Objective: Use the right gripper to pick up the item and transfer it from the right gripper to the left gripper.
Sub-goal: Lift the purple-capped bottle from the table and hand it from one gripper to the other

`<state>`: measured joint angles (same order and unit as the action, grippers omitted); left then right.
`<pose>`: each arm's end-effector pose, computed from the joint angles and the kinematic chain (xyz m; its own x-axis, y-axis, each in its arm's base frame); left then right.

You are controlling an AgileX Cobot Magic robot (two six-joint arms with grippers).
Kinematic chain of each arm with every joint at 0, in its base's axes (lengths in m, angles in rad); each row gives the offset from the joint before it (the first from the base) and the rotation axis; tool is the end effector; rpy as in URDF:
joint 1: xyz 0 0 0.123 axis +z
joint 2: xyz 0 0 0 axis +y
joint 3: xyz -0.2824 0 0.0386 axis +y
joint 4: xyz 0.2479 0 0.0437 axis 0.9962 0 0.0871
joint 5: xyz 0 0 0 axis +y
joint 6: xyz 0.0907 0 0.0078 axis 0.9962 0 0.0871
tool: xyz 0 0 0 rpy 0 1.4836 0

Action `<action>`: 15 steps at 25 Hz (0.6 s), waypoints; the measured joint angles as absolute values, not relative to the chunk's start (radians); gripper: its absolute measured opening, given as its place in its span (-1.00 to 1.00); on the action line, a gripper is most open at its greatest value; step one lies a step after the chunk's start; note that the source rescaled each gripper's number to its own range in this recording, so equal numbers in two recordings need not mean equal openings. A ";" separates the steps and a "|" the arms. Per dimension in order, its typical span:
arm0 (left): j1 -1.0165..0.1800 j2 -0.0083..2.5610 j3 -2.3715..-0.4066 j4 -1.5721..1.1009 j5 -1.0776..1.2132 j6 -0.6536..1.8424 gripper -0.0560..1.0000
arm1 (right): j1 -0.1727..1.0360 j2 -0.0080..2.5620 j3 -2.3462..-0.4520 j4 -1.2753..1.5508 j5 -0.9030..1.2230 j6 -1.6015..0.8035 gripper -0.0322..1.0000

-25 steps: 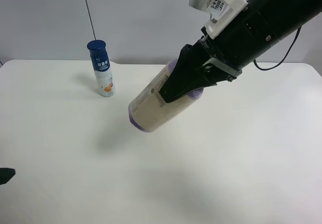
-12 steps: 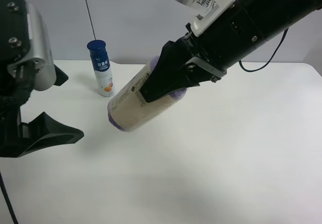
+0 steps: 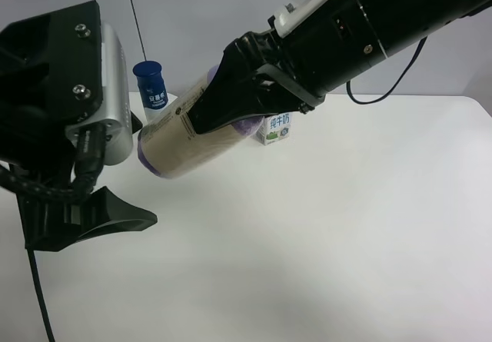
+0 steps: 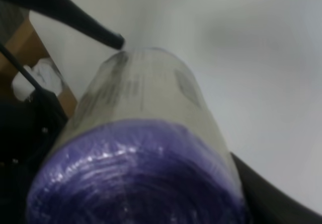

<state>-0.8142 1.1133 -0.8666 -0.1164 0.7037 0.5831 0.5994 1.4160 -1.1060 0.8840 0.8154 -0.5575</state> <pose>0.1461 -0.1648 0.3064 -0.0980 0.7929 -0.6015 0.9147 0.3099 0.2594 0.2150 0.2091 0.3192 -0.7039 -0.3424 -0.6223 -0.6942 0.5171 0.5008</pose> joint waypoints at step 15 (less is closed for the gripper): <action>-0.814 1.188 -0.869 -0.115 0.583 0.583 1.00 | 0.599 1.416 -1.106 0.977 0.814 -0.574 -0.94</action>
<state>-0.8142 1.1879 -0.8690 -0.1154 0.5833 0.5831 0.5994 1.4160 -1.1060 0.9772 0.8140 -0.5740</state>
